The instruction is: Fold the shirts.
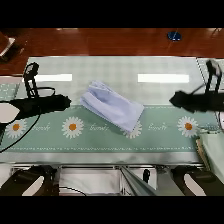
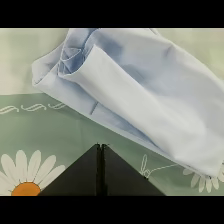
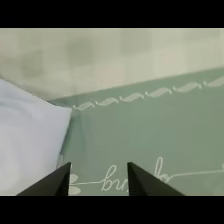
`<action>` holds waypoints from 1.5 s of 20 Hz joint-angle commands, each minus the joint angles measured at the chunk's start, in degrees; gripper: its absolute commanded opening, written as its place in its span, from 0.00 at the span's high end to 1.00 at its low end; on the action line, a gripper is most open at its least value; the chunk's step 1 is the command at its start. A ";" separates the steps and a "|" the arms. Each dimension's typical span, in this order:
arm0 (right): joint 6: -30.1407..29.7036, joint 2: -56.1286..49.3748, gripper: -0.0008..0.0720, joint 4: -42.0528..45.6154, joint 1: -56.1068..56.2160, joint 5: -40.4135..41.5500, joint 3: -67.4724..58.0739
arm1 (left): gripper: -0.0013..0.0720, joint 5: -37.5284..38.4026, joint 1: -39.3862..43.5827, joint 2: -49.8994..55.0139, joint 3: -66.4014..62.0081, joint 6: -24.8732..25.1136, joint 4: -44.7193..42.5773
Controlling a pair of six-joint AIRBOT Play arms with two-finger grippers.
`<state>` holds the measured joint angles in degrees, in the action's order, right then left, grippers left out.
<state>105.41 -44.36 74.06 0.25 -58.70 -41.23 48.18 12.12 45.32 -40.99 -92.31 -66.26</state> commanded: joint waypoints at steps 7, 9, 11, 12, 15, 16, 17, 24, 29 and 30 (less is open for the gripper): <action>-25.83 -10.91 0.42 -50.29 -1.55 15.87 23.67 | 0.96 -0.20 0.04 2.75 0.02 0.04 2.91; -31.06 -17.97 0.42 -54.71 1.77 15.61 22.60 | 0.96 -0.22 0.04 2.75 0.02 0.04 2.91; -32.30 -24.63 0.42 -54.69 6.08 15.72 18.86 | 0.96 -0.20 0.04 2.73 0.02 0.04 2.91; -32.50 -27.41 0.42 -54.66 7.32 15.69 16.68 | 0.96 -0.17 0.04 2.73 0.02 0.02 2.93; -32.63 -33.24 0.42 -54.64 9.77 15.72 10.16 | 0.96 -0.13 0.07 2.73 0.02 0.04 3.89; -32.63 -34.58 0.43 -54.64 10.49 15.72 8.13 | 0.96 -0.15 0.04 2.73 0.02 0.04 3.96; -32.65 -35.67 0.45 -54.62 11.19 15.72 6.27 | 0.96 -0.20 0.04 2.73 0.02 0.04 3.93; -36.79 -36.72 0.96 -46.29 14.73 6.49 -13.42 | 0.96 -0.37 0.04 2.73 0.02 0.04 3.93; -27.91 -30.40 0.96 -33.94 14.32 3.02 -33.64 | 0.96 -0.39 0.04 2.73 0.02 0.07 3.91; -25.77 -29.51 0.96 -30.34 14.05 1.27 -37.77 | 0.96 -0.39 0.04 2.73 0.02 0.07 3.91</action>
<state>74.65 -76.53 35.11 14.57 -53.76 -68.10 47.86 12.14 48.01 -40.99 -92.27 -62.33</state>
